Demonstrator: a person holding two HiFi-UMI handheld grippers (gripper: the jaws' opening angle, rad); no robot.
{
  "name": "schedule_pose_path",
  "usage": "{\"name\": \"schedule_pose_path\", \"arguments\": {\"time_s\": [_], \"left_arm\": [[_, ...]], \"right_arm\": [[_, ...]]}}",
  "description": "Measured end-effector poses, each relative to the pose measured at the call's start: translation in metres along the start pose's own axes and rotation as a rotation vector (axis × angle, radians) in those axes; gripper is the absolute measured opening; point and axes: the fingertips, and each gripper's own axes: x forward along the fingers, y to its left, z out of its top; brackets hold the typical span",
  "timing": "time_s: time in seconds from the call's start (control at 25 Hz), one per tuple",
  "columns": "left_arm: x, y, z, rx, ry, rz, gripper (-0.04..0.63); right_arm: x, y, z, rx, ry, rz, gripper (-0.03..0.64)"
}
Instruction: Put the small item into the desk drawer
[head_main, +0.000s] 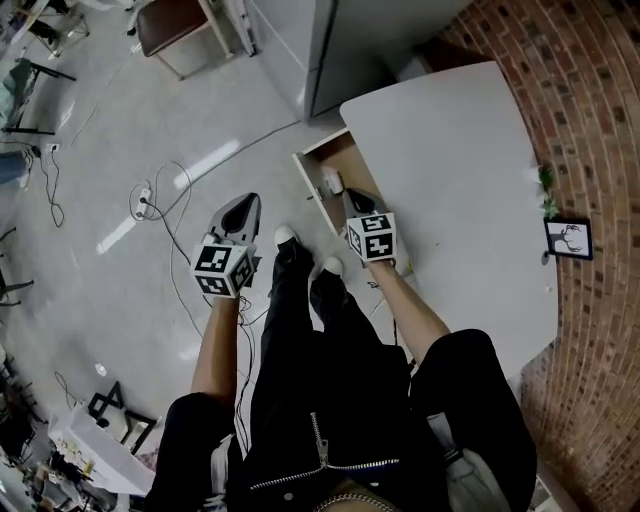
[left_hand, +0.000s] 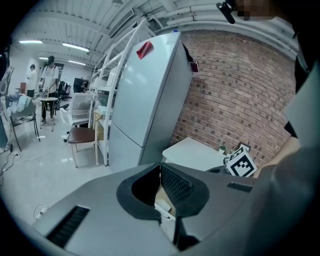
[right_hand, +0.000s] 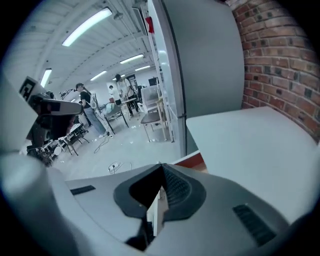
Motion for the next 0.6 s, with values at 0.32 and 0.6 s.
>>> {"name": "schedule_pose_path", "arguments": {"time_s": [0.32,0.6], "left_arm": [[-0.006,-0.045,0.065,0.089,-0.101,-0.05,0.021],[-0.021,-0.074,0.115,0.159,-0.204,-0.055,0.021]], "right_arm": [[-0.087,0.002,0.1,-0.07,-0.262,-0.02,0.005],[-0.16,-0.002,0.163,-0.106,-0.435,-0.041,0.005]]}}
